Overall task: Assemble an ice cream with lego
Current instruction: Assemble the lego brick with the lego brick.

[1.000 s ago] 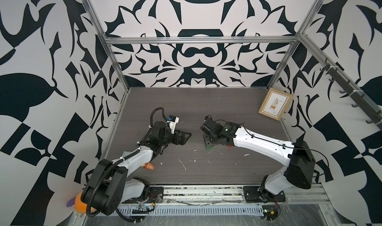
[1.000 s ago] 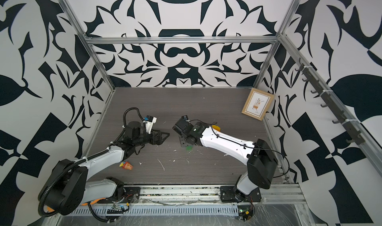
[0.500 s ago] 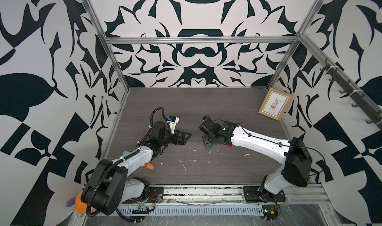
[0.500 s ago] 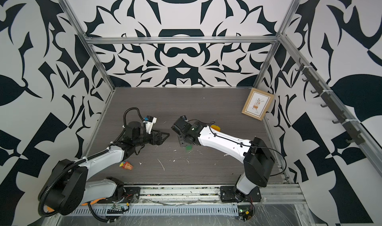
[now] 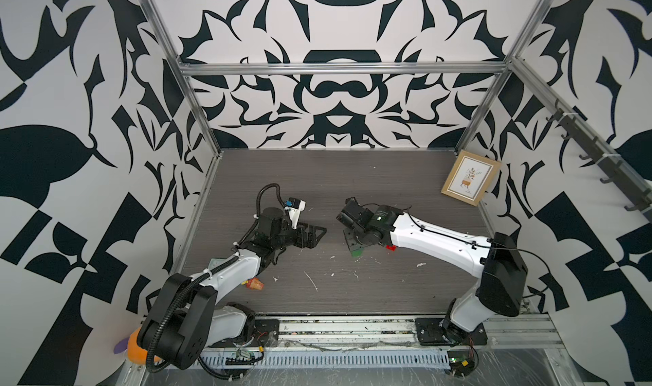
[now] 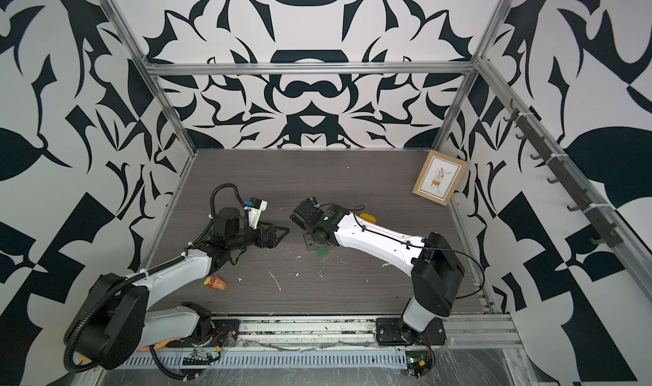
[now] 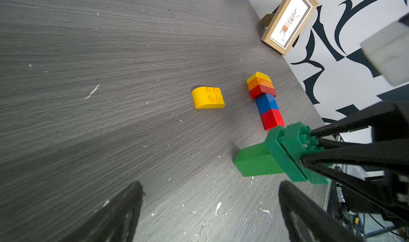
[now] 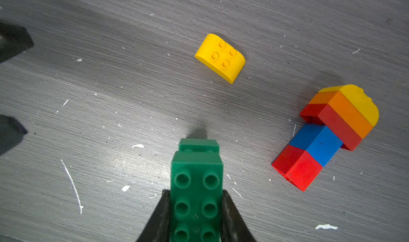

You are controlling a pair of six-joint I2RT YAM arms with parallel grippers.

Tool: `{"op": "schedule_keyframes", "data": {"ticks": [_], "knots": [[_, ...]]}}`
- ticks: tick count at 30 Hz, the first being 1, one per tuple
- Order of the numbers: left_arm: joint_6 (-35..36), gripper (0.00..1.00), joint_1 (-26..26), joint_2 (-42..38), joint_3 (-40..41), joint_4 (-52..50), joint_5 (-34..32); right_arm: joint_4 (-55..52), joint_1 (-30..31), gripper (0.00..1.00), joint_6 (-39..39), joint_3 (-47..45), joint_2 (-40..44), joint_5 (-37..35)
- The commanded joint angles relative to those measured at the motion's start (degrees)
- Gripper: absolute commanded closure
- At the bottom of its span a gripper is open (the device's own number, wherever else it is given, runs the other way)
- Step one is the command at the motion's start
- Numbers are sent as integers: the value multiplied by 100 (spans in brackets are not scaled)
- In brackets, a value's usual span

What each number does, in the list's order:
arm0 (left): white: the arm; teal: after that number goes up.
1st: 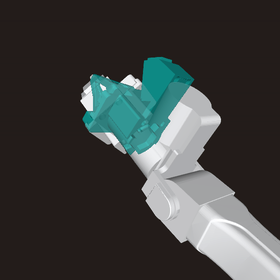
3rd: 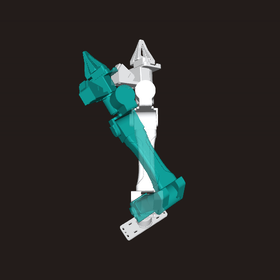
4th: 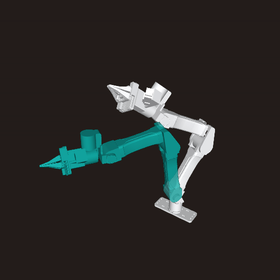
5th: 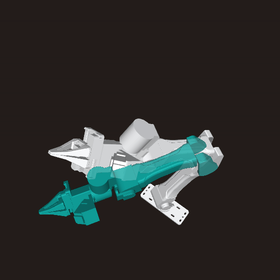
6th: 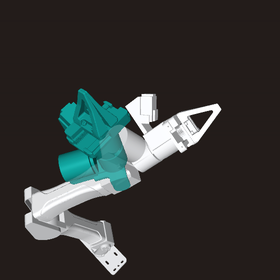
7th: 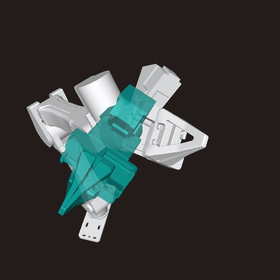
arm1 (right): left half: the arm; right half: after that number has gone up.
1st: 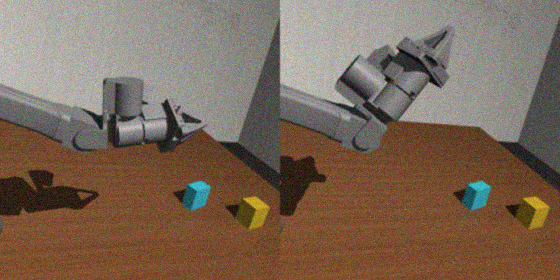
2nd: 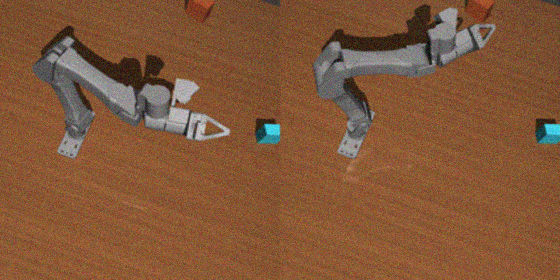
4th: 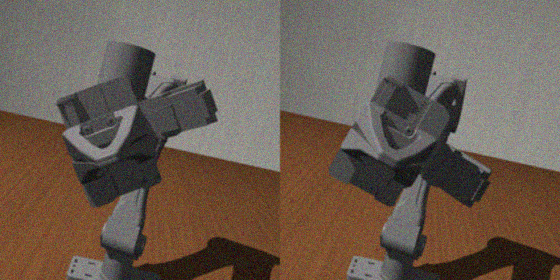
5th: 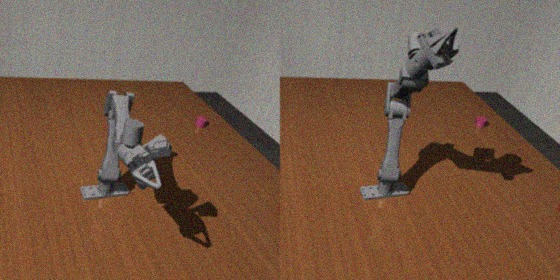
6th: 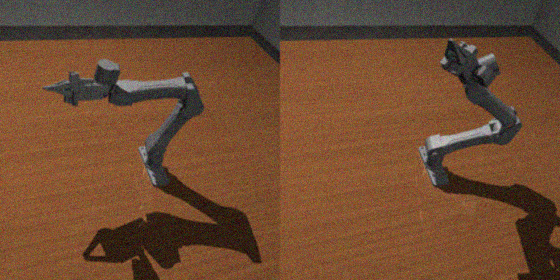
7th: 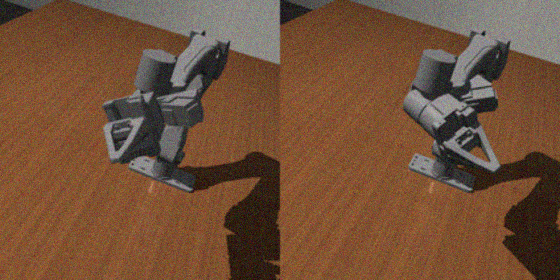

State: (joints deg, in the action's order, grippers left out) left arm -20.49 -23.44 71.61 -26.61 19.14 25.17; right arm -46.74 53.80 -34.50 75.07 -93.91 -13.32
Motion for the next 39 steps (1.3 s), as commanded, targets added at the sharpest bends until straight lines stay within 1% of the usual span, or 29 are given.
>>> {"op": "schedule_keyframes", "data": {"ticks": [1,2,3,5,11,14,18,23,27,31,36,39], "knots": [[102,1,-11,-130,-27,-63,-45,-752,-48,93,68,38,-275,172],[104,1,-11,-139,-24,-67,-47,-826,-61,95,91,27,-285,167],[104,1,-11,-148,-28,-76,-47,-902,-71,97,125,26,-311,382],[107,1,-11,-147,-22,-77,-53,-991,-86,100,225,38,-383,464],[117,1,-11,-148,-21,-93,-56,-981,-201,100,678,213,-768,766],[124,1,-11,-157,-20,-103,-57,-875,-308,100,811,220,-771,1010],[124,1,-6,-173,-11,-103,-75,-691,-453,100,837,-2,-628,1287],[137,1,-11,-209,-2,-114,-117,-411,-453,100,642,-303,-318,1193],[137,1,-11,-178,-11,-111,-109,-360,-452,100,559,-522,-225,1011],[138,1,-11,-174,-11,-116,-109,108,-457,100,349,-977,-21,1320],[137,1,-11,-192,-2,-94,-109,-92,-424,100,236,-1189,-14,930],[140,1,-11,-190,-2,-103,-110,98,-414,100,191,-1398,57,910]]}}
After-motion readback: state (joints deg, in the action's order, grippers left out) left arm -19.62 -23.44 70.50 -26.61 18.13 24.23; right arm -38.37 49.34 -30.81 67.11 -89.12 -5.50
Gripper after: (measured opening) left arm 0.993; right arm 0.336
